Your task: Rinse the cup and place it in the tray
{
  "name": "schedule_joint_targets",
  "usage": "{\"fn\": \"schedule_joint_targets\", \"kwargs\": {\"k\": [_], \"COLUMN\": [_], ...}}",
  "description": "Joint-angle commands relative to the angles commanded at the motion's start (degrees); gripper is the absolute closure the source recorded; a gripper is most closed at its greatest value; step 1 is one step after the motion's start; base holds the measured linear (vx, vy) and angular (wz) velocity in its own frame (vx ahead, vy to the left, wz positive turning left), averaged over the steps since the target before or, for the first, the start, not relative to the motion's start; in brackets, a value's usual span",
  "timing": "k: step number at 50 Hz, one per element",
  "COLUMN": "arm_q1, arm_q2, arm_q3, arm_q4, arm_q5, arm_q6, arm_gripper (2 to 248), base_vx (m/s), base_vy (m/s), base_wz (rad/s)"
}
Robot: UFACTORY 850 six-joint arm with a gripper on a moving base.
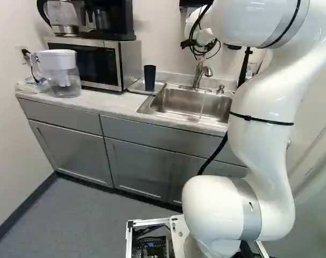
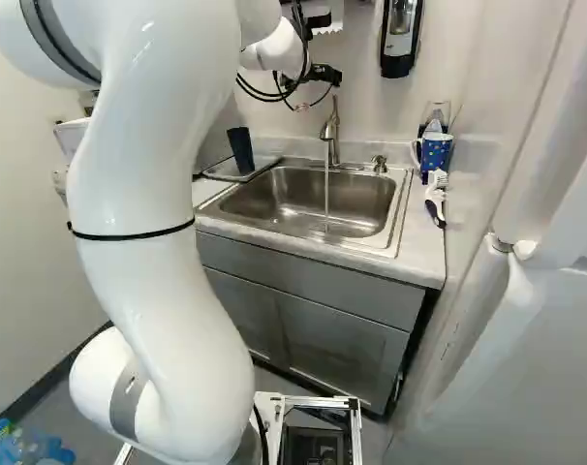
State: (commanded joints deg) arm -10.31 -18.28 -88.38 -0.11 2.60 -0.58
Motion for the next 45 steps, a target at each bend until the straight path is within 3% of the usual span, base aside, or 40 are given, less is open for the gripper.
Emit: {"fn": "schedule_joint_targets", "kwargs": {"k": [45], "arm_q1": [0.2], "arm_q2": [0.6], "arm_q3": [0.7], "arm_q4": [0.0], "arm_q5": [-3.3], "arm_q6": [0.0], "arm_gripper": [3], "base_vx": [0.0], "base_vy": [0.0], "base_wz": [0.0]}}
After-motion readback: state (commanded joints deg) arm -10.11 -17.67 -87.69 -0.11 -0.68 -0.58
